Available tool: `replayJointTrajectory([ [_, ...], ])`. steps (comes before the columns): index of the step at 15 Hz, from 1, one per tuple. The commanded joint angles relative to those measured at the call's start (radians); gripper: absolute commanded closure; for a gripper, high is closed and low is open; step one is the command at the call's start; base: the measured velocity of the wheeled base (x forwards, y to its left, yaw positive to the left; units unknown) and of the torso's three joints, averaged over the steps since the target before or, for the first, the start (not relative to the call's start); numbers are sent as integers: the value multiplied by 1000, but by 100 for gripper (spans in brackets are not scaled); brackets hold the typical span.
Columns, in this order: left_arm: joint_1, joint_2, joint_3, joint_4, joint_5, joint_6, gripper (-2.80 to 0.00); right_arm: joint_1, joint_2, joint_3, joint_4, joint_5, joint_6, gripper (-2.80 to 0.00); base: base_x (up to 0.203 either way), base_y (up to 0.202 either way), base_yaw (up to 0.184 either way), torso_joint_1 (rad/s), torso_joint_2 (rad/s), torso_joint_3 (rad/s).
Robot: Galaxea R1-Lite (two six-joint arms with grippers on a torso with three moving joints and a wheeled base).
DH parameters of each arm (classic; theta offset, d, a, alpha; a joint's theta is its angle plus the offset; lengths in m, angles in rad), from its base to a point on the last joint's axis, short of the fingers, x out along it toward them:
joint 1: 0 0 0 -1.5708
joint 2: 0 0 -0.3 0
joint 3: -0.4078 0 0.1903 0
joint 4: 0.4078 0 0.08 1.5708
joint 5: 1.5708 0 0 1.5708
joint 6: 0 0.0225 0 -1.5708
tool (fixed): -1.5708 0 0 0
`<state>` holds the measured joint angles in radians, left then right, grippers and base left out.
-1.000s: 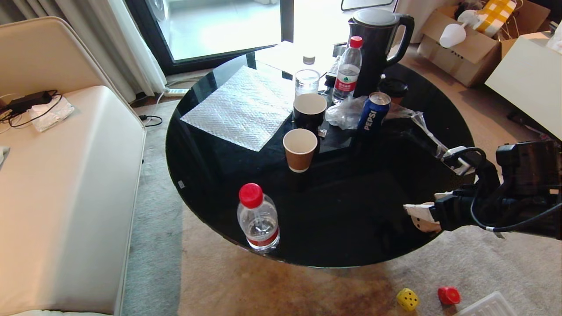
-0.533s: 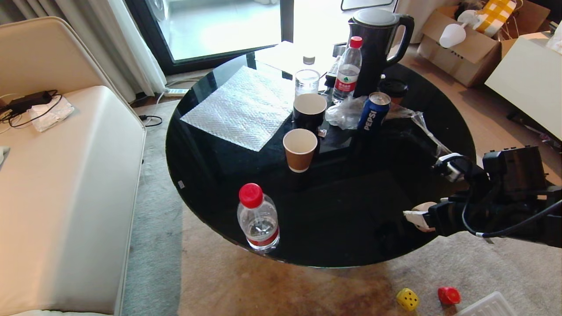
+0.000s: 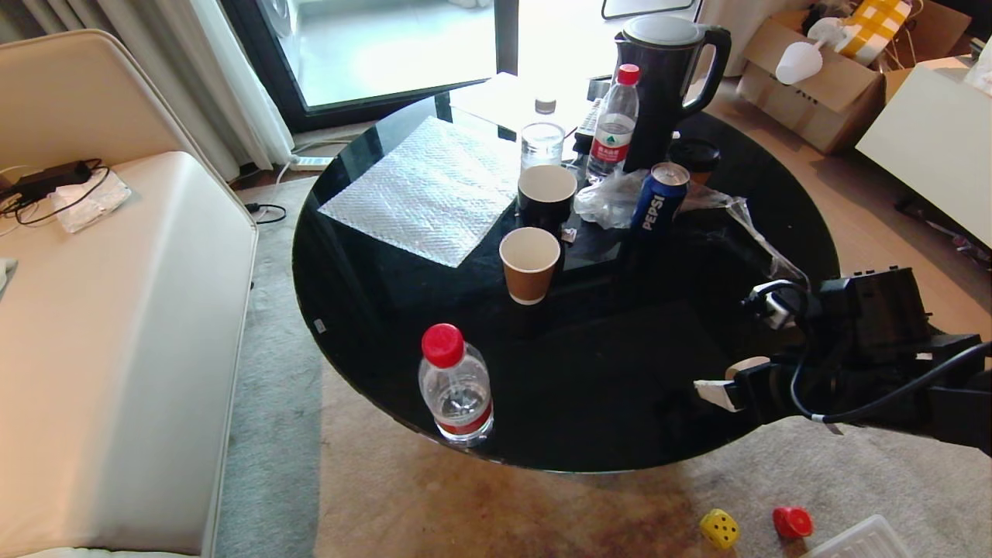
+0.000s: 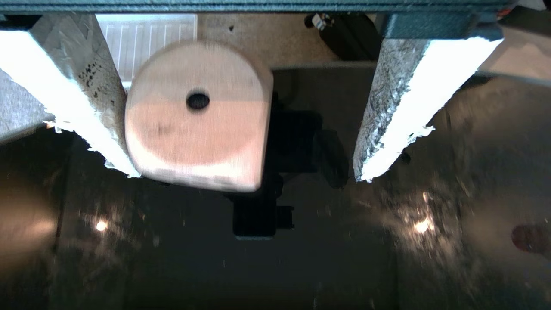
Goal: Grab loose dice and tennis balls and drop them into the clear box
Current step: Pick up toys out of the box, then put the toys in the box
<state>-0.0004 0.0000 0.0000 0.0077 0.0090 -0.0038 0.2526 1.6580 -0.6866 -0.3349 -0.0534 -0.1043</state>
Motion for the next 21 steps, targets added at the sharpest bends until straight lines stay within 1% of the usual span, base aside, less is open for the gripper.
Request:
replayJointTrajectory([
  [1, 0, 0, 0, 0, 0, -1, 0, 2, 16, -8, -6, -2, -2, -280, 0, 0, 0, 0, 0, 0],
  [5, 0, 0, 0, 0, 0, -1, 0, 2, 10, 2, -5, -3, -1, -280, 0, 0, 0, 0, 0, 0],
  [6, 0, 0, 0, 0, 0, -1, 0, 2, 10, 1, 5, -4, -4, 0, 0, 0, 0, 0, 0, 0],
  [11, 0, 0, 0, 0, 0, -1, 0, 8, 5, -4, 7, -8, -6, 0, 0, 0, 0, 0, 0, 0],
  [14, 0, 0, 0, 0, 0, -1, 0, 5, -55, 2, 8, -8, -10, 0, 0, 0, 0, 0, 0, 0],
  [21, 0, 0, 0, 0, 0, -1, 0, -70, -233, 66, 49, -5, -12, 0, 0, 0, 0, 0, 0, 0],
])
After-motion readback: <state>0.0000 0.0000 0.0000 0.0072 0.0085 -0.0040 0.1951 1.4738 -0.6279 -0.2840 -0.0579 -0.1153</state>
